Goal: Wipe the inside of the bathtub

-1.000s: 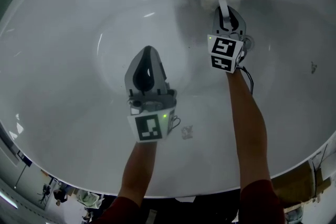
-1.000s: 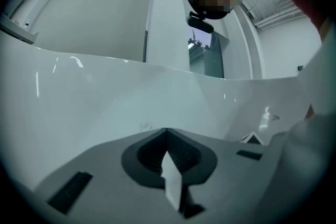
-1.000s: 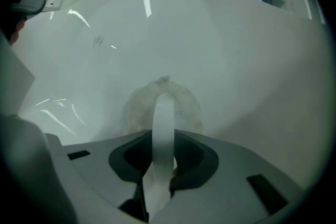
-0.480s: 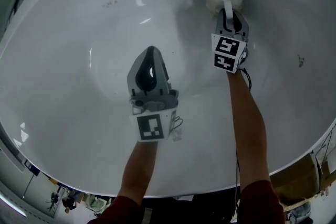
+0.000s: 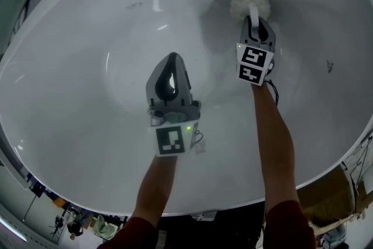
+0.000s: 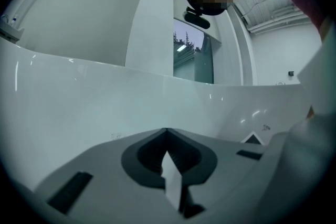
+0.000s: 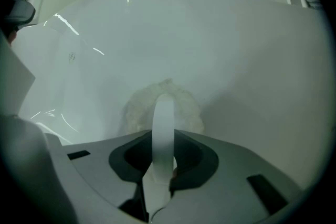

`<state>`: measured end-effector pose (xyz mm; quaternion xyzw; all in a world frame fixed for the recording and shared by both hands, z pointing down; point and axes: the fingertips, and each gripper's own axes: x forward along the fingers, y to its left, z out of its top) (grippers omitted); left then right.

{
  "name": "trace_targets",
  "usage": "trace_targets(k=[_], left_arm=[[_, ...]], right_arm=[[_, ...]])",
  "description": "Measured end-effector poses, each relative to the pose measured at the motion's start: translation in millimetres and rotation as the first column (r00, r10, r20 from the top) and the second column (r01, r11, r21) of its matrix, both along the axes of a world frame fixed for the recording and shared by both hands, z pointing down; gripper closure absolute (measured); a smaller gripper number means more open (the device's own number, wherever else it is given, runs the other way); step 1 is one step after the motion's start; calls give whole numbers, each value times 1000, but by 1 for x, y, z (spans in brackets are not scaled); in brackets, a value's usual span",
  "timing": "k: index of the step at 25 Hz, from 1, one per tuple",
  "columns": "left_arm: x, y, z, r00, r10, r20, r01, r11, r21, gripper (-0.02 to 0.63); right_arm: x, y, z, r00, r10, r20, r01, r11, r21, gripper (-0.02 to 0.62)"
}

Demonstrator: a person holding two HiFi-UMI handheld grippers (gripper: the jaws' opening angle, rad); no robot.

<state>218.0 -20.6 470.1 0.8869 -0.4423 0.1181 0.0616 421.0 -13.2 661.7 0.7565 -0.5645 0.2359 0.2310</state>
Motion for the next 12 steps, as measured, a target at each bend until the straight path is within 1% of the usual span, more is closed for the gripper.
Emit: trace_targets(k=[4,8,12], left_arm=[[-4,-2,-22,1000,15,-10,-15,1000,0,592],[-9,-4,-57,999,21,-30,-20,1000,12,592],[-6,-1,-95,998,34,-53,-34,999,14,592]], right_arm=[[-11,3,-29,1000,0,-1,0,1000,13,502],[-22,8,-71,1000,17,5,-18,999,28,502],[-30,15,-119,999,29,15,-29,998,50,502]])
